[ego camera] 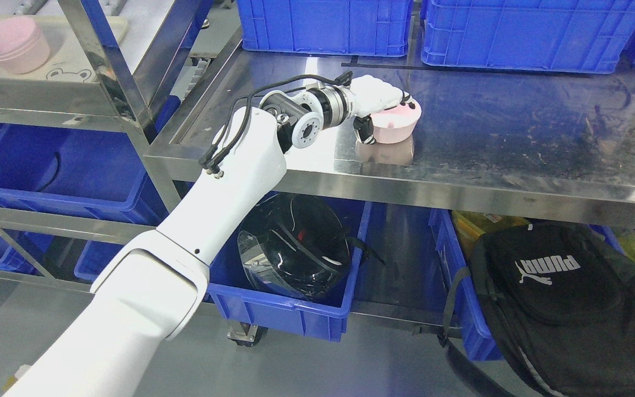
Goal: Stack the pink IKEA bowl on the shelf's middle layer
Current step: 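Close the left hand fingers around the rim of the pink bowl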
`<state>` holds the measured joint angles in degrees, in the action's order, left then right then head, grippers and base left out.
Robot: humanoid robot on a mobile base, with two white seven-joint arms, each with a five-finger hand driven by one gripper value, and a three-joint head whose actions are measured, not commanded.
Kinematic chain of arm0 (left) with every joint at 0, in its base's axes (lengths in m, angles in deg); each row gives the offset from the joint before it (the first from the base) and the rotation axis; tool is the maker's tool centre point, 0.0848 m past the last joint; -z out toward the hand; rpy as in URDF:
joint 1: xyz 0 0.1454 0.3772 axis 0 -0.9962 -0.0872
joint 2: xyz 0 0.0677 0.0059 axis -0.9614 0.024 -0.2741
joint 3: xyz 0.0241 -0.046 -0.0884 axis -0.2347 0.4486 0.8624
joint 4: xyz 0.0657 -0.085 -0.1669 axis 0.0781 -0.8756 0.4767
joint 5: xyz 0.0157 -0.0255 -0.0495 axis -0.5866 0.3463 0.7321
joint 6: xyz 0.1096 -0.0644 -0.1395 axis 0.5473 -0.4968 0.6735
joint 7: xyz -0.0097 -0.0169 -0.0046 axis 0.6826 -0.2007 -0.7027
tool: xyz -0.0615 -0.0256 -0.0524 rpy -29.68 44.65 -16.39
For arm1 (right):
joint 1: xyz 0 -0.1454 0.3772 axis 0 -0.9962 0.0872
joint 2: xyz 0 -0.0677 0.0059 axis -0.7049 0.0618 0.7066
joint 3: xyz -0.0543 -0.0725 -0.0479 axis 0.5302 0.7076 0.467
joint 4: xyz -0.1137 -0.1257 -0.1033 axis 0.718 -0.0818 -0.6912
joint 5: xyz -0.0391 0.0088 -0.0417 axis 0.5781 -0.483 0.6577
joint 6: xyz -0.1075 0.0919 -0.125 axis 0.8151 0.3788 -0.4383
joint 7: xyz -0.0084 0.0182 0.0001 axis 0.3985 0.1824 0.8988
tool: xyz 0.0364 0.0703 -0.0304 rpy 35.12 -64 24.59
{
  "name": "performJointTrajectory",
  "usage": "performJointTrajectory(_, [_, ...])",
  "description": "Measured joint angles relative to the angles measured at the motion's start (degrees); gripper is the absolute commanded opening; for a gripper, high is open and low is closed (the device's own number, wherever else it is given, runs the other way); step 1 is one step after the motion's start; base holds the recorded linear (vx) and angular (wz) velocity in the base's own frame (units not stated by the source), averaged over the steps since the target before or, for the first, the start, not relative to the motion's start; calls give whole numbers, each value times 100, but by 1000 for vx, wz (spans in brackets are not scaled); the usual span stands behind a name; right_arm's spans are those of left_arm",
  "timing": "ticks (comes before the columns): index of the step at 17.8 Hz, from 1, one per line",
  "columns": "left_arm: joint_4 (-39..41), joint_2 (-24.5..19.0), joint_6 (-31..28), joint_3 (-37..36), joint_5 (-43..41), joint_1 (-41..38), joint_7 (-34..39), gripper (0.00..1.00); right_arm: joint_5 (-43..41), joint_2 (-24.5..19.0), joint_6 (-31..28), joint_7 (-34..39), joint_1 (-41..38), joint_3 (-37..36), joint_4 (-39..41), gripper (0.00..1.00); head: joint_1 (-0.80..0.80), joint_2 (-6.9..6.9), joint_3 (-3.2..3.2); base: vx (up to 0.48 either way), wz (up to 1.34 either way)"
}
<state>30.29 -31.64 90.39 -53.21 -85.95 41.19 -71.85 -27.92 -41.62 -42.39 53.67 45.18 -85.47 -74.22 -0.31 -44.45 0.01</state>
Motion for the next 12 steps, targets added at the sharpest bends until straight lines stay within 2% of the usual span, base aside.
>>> performJointTrajectory(7, [-485, 9, 71, -286, 13, 145, 75, 63, 0, 0, 0, 0, 0, 0, 0, 100, 0, 0, 0, 0, 0])
performJointTrajectory(12, [-722, 12, 97, -415, 34, 220, 111, 51, 0, 0, 0, 0, 0, 0, 0, 100, 0, 0, 0, 0, 0])
